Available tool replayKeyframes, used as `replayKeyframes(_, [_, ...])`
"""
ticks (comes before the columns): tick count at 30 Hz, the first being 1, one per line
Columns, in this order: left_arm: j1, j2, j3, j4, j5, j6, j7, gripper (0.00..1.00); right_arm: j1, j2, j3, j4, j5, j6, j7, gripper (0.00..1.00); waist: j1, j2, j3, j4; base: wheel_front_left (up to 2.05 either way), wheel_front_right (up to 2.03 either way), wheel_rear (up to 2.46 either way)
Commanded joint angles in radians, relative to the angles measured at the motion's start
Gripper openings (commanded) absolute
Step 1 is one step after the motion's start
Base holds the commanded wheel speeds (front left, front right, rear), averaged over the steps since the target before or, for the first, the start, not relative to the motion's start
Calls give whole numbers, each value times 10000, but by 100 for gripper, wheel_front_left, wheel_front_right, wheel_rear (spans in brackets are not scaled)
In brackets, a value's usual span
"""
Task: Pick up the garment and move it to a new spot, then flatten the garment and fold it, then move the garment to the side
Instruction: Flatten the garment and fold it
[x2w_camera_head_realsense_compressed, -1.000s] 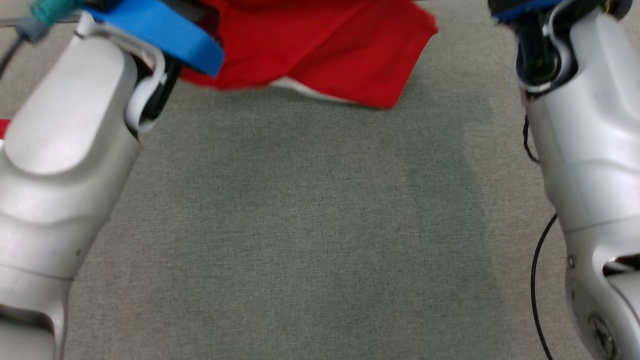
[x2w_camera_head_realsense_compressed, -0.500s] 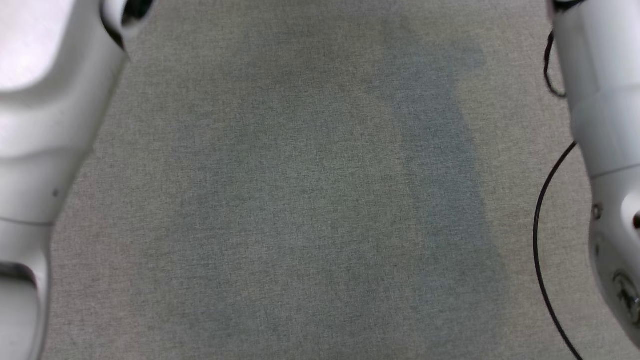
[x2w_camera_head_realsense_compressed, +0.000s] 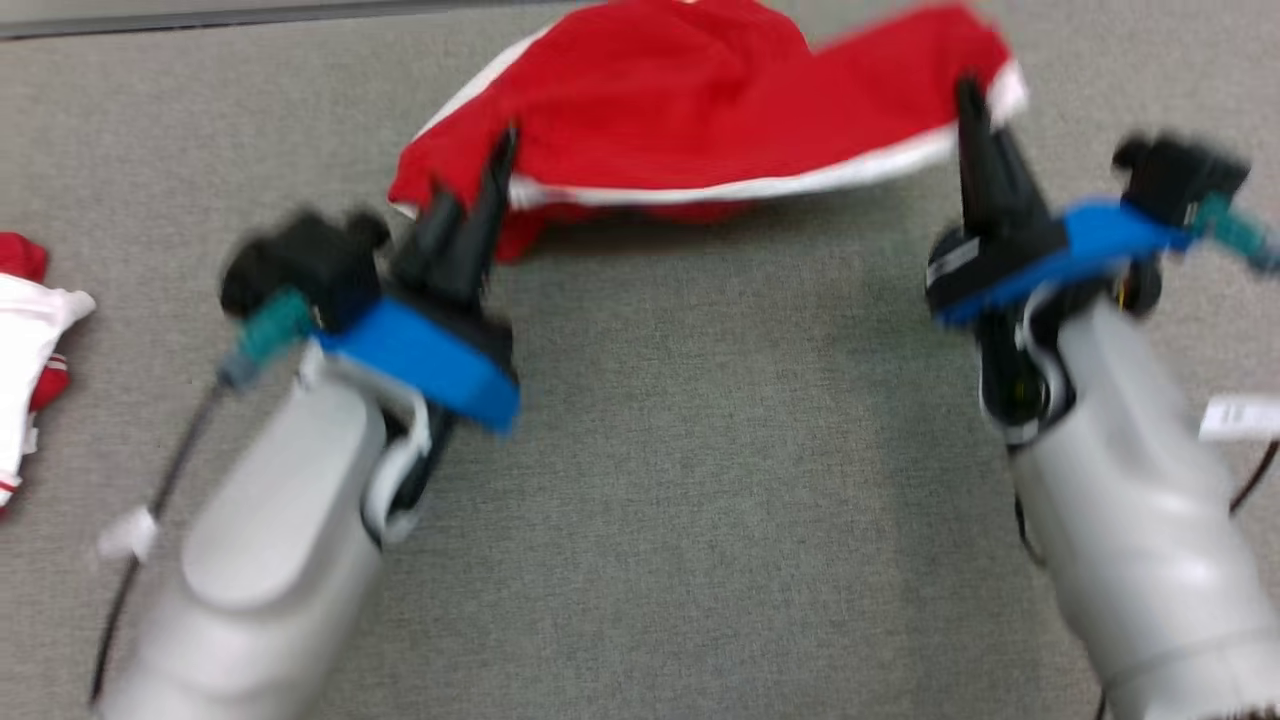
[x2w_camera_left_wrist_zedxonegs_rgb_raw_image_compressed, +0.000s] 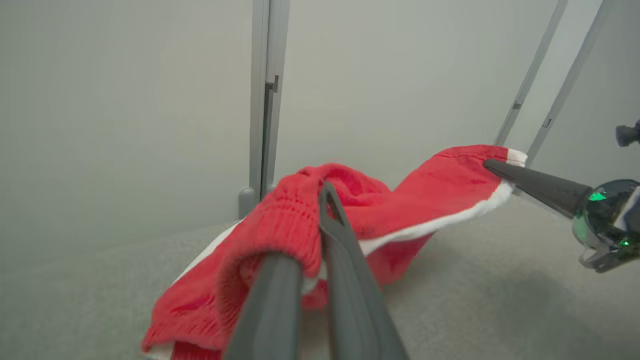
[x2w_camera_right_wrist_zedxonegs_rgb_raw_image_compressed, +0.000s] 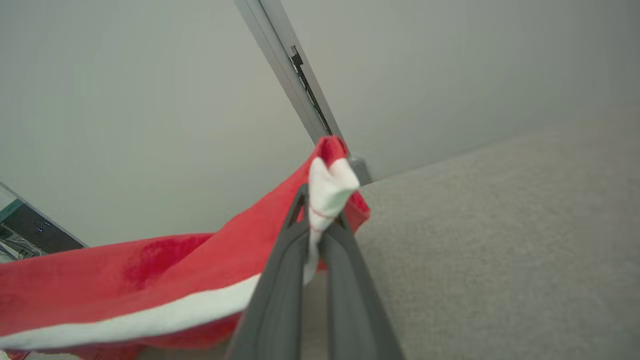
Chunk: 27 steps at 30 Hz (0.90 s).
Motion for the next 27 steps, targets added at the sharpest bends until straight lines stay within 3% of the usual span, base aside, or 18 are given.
replayKeyframes(1, [848, -48, 99, -239, 183, -10, -26, 0, 874, -51, -58, -339, -14, 5, -47, 0, 3, 2, -234, 5, 0, 0, 0])
replayKeyframes(14, [5551, -368, 860, -1479, 865, -10, -29, 0, 6232, 144, -545, -2391, 448, 5, -44, 0, 3, 2, -1656, 155, 0, 0, 0])
replayKeyframes(27, [7748, -586, 390, -2100, 1227, -10, -30, 0, 9388, 377, -1368, -4436, 247, 5, 39, 0, 3, 2, -2461, 379, 0, 0, 0])
